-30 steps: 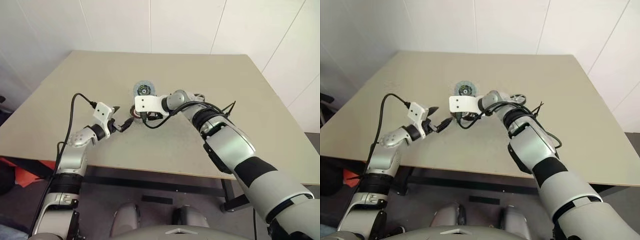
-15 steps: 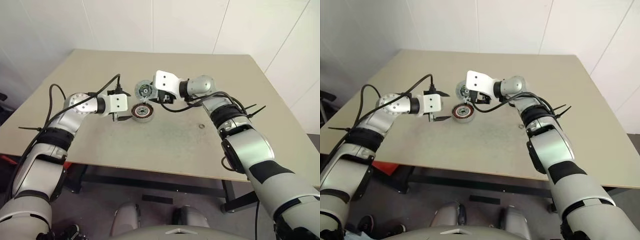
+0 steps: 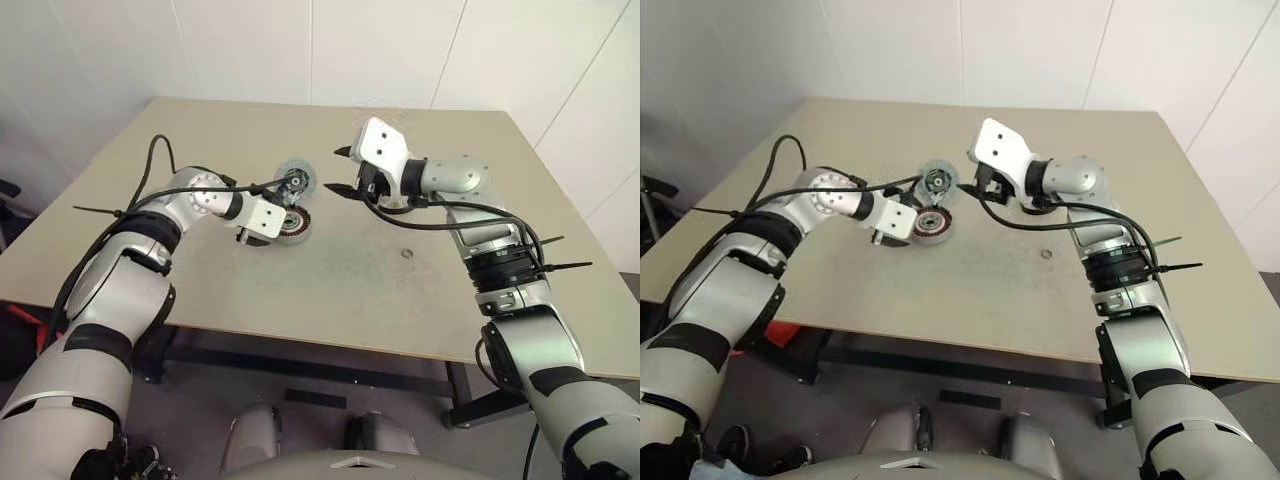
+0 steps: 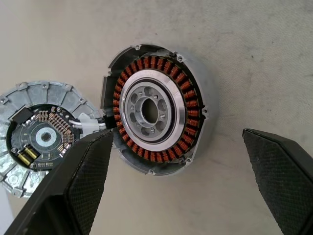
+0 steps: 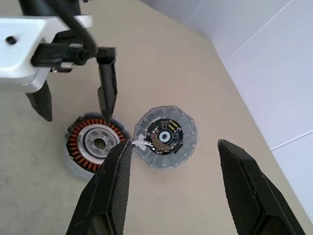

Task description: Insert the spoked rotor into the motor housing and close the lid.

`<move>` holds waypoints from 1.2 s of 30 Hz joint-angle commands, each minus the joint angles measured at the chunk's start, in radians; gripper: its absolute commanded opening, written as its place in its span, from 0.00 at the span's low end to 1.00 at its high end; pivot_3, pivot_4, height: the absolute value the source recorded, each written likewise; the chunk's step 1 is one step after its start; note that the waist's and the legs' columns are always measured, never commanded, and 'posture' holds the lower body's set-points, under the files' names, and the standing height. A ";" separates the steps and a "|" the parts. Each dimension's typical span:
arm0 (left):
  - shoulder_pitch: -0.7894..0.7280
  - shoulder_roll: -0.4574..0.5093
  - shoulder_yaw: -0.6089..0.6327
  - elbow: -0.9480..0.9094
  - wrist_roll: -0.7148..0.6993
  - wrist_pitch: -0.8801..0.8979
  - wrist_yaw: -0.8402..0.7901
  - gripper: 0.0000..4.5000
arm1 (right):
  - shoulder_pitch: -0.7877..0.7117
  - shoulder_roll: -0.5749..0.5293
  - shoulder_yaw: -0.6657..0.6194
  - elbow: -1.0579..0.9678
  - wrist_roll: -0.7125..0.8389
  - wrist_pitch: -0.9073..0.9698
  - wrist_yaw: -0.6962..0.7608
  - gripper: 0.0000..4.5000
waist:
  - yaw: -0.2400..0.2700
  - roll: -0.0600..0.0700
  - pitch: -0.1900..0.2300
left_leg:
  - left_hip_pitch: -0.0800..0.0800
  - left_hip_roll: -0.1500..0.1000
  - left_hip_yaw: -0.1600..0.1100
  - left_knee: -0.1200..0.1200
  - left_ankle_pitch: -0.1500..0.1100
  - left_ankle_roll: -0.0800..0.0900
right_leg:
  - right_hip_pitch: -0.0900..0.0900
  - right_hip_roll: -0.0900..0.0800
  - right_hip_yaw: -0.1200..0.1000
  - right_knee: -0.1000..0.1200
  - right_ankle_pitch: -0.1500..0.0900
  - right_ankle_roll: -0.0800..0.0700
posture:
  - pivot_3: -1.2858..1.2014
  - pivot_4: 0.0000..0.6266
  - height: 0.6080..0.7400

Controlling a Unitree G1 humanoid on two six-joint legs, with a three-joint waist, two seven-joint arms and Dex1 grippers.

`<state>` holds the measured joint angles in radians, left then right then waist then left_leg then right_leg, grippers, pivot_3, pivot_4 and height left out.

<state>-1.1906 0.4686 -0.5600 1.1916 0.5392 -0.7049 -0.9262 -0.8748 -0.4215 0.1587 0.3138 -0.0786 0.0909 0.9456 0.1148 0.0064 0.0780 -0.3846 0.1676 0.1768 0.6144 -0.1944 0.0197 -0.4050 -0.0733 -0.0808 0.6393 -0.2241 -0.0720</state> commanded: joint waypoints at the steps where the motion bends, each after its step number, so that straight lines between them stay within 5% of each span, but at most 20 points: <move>1: -0.057 -0.014 -0.029 0.039 0.059 -0.003 0.063 1.00 | -0.006 -0.018 -0.022 -0.041 0.014 0.012 -0.032 0.70 | 0.008 0.000 0.000 | 0.000 0.000 0.000 0.000 0.000 0.000 | 0.000 0.000 0.000 0.000 0.000 0.000 | 0.52 0.00 1.00; 19: -0.075 -0.145 -0.092 0.133 0.168 0.118 0.234 1.00 | 0.038 -0.084 -0.020 -0.062 0.044 0.042 -0.032 0.70 | 0.046 -0.001 0.000 | 0.005 -0.001 -0.001 0.000 0.002 0.003 | 0.007 -0.001 0.000 0.000 0.001 0.002 | 0.52 0.00 1.00; 36: -0.148 -0.145 -0.008 0.132 0.096 0.105 0.120 1.00 | 0.061 -0.080 -0.014 -0.079 0.049 0.045 -0.073 0.70 | 0.048 -0.001 0.001 | -0.003 -0.002 -0.001 0.000 0.002 0.005 | 0.001 -0.001 -0.001 -0.002 0.002 0.003 | 0.52 0.00 1.00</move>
<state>-1.2849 0.3091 -0.5926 1.3332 0.6550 -0.5803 -0.7806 -0.7969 -0.4954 0.1600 0.2756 -0.0379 0.1417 0.8854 0.1628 0.0052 0.0787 -0.3877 0.1660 0.1755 0.6144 -0.1929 0.0245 -0.4044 -0.0743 -0.0813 0.6375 -0.2226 -0.0694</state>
